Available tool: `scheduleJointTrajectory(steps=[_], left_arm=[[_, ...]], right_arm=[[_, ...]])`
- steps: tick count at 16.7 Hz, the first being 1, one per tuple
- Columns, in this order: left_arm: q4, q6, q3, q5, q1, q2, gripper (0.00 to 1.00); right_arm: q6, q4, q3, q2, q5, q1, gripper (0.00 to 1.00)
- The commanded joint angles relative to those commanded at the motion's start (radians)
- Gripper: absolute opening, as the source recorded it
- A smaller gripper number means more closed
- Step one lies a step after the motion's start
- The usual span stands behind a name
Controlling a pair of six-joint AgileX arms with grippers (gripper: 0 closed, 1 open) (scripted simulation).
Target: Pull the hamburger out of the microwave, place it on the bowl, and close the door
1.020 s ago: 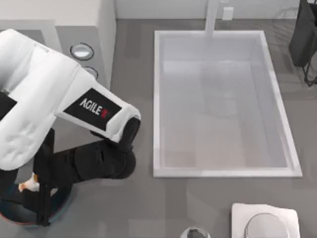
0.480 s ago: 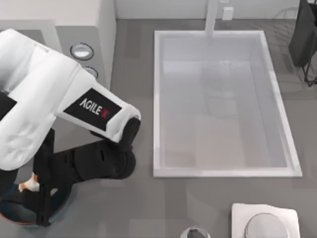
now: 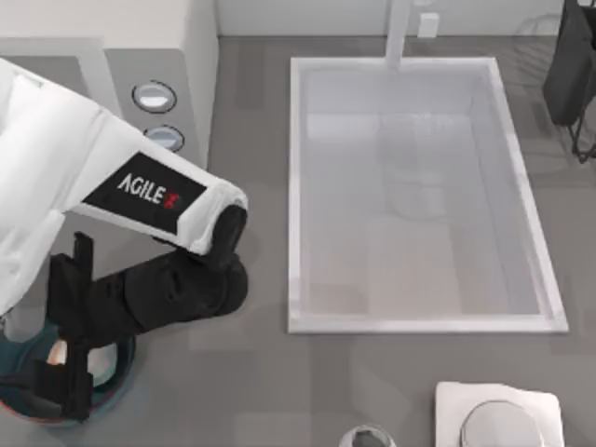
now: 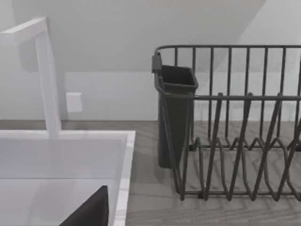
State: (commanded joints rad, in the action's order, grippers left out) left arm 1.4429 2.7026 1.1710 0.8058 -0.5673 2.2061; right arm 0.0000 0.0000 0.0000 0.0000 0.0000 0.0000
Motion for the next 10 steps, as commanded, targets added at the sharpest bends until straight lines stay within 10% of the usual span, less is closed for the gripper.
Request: scheduleJointTrajectory(steps=[10], left_arm=[[-0.603,-0.957,-0.357,-0.228,0.284,-0.761,1.0]], right_arm=[[0.0,0.0,0.0,0.0,0.0,0.0,1.0]])
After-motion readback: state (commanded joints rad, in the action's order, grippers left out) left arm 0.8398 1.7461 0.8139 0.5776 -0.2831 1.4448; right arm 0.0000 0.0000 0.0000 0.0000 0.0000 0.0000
